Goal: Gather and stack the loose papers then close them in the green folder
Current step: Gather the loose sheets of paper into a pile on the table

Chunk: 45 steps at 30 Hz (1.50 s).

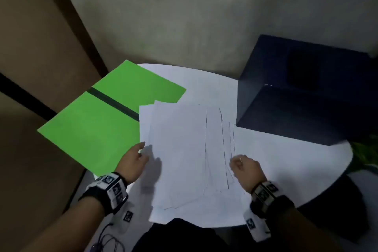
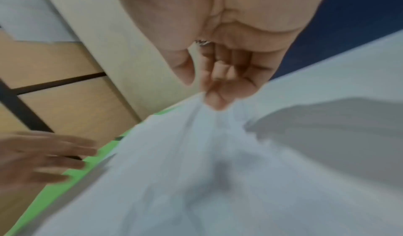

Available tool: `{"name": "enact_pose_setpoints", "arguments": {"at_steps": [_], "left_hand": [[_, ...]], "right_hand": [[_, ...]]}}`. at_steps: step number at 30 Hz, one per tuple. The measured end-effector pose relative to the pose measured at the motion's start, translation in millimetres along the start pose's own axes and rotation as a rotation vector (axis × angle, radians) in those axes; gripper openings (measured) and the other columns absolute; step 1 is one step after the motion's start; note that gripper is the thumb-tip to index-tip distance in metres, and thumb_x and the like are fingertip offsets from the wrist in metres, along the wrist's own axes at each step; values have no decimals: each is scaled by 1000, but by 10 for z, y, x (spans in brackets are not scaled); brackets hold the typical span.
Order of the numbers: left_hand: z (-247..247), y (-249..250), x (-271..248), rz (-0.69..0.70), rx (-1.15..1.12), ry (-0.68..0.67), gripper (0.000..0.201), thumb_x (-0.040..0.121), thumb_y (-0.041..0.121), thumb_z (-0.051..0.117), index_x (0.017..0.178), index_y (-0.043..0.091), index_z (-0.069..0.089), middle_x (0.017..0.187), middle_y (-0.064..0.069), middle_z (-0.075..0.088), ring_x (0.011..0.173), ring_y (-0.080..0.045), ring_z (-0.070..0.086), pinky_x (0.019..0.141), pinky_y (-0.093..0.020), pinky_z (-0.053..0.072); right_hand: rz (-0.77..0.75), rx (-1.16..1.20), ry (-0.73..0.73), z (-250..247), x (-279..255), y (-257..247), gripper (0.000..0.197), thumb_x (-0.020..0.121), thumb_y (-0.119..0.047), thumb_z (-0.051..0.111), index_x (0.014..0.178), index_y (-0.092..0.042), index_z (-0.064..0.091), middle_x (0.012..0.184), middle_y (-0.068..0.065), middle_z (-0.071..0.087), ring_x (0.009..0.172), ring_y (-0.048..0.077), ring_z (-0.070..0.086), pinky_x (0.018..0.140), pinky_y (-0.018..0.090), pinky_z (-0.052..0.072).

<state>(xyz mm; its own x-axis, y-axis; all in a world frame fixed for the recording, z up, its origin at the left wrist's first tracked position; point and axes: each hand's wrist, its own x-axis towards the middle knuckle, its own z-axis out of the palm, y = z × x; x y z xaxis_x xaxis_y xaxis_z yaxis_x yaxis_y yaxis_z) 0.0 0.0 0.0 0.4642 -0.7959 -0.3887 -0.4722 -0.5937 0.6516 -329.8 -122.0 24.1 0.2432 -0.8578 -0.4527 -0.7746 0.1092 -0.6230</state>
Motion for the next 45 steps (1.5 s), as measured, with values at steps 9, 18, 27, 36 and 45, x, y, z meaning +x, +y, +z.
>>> {"name": "enact_pose_setpoints", "arguments": {"at_steps": [9,18,27,36,45], "left_hand": [[474,210,352,-255,-105,23,50,86,21,62,126,-3,45,117,-22,59,113,-41,56,89,-37,43],[538,306,428,-395,-170,99,54,86,17,62,135,5,42,137,-21,48,119,-38,53,97,-37,42],[422,163,356,-254,42,87,49,79,29,70,124,17,55,127,-10,57,117,-35,55,99,-41,46],[515,205,392,-191,-340,-34,53,84,38,69,128,23,43,106,0,61,112,-29,59,92,-34,44],[74,-198,443,-149,-481,192,20,83,13,74,102,9,71,96,-9,74,87,-22,70,80,-30,50]], "right_hand": [[231,-109,57,895,587,-692,92,88,-35,67,153,-4,10,158,13,21,142,31,30,113,38,32],[286,-18,7,846,582,-619,57,91,-22,62,141,-5,41,142,11,51,128,30,51,104,33,40],[202,300,-24,626,476,-742,33,86,-11,73,114,-10,55,104,-1,57,103,17,57,85,21,41],[180,264,-21,590,494,-383,56,81,-9,77,131,-6,52,128,5,61,108,22,59,91,25,44],[227,75,180,671,378,-403,76,81,-43,73,142,-14,39,141,7,48,125,24,48,104,35,40]]}}
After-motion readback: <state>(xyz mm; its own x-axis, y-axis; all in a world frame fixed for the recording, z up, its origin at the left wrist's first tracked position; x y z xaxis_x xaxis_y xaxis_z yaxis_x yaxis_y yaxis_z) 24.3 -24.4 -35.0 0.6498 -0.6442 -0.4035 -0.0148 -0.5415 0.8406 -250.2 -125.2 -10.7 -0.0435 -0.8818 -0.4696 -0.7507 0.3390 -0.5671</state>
